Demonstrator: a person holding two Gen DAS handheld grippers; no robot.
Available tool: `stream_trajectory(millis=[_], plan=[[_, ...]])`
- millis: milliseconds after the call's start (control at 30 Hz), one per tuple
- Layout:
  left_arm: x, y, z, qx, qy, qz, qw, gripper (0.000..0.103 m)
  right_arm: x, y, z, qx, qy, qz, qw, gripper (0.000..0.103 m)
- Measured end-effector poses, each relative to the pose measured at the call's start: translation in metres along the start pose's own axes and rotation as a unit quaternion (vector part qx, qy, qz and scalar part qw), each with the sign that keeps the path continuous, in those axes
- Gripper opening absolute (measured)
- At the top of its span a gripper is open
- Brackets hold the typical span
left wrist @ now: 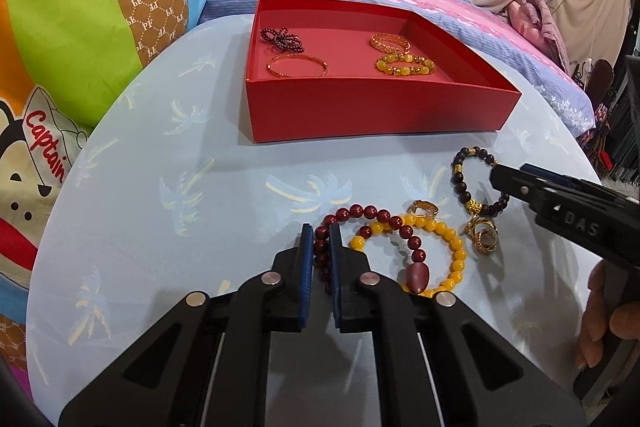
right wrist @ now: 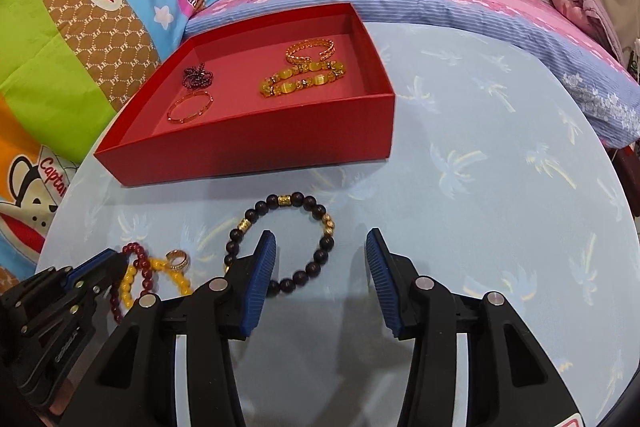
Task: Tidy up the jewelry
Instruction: 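Grasp the red beaded bracelet with the left gripper while the right gripper grasps the black-and-gold bracelet, then carry both bracelets into the red tray and open both grippers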
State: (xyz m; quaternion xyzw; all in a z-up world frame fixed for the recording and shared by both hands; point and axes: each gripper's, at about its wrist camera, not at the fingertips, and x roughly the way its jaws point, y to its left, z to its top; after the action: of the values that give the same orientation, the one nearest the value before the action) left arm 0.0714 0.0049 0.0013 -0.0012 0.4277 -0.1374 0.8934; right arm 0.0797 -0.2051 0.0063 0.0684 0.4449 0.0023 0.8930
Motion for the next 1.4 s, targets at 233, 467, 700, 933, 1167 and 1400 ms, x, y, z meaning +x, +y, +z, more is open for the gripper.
stream_trajectory(millis=[233,467,700,933,1167,1400], plan=[[-0.002,0.003,0.002,-0.01,0.005,-0.012,0.9999,0.008,0.008,0.011,0.001,-0.033,-0.004,-0.02,0.999,0.009],[-0.013,0.007,0.005,-0.018,0.002,-0.023,0.9996,0.008,-0.003,0.005,-0.003,-0.015,-0.008,-0.002,1.0,0.008],[-0.035,0.004,0.015,-0.02,-0.008,-0.046,0.9987,0.008,-0.037,-0.001,0.001,-0.003,-0.034,0.005,0.999,0.008],[-0.056,-0.007,0.027,-0.008,-0.019,-0.067,0.9975,0.008,-0.066,-0.009,0.013,0.0,-0.059,0.007,0.998,0.008],[-0.07,-0.02,0.051,0.013,-0.039,-0.078,0.9961,0.008,-0.081,-0.017,0.033,0.009,-0.074,0.026,0.997,0.008],[-0.079,-0.035,0.105,0.033,-0.078,-0.104,0.991,0.008,-0.086,-0.007,0.072,-0.012,-0.099,0.034,0.994,0.008]])
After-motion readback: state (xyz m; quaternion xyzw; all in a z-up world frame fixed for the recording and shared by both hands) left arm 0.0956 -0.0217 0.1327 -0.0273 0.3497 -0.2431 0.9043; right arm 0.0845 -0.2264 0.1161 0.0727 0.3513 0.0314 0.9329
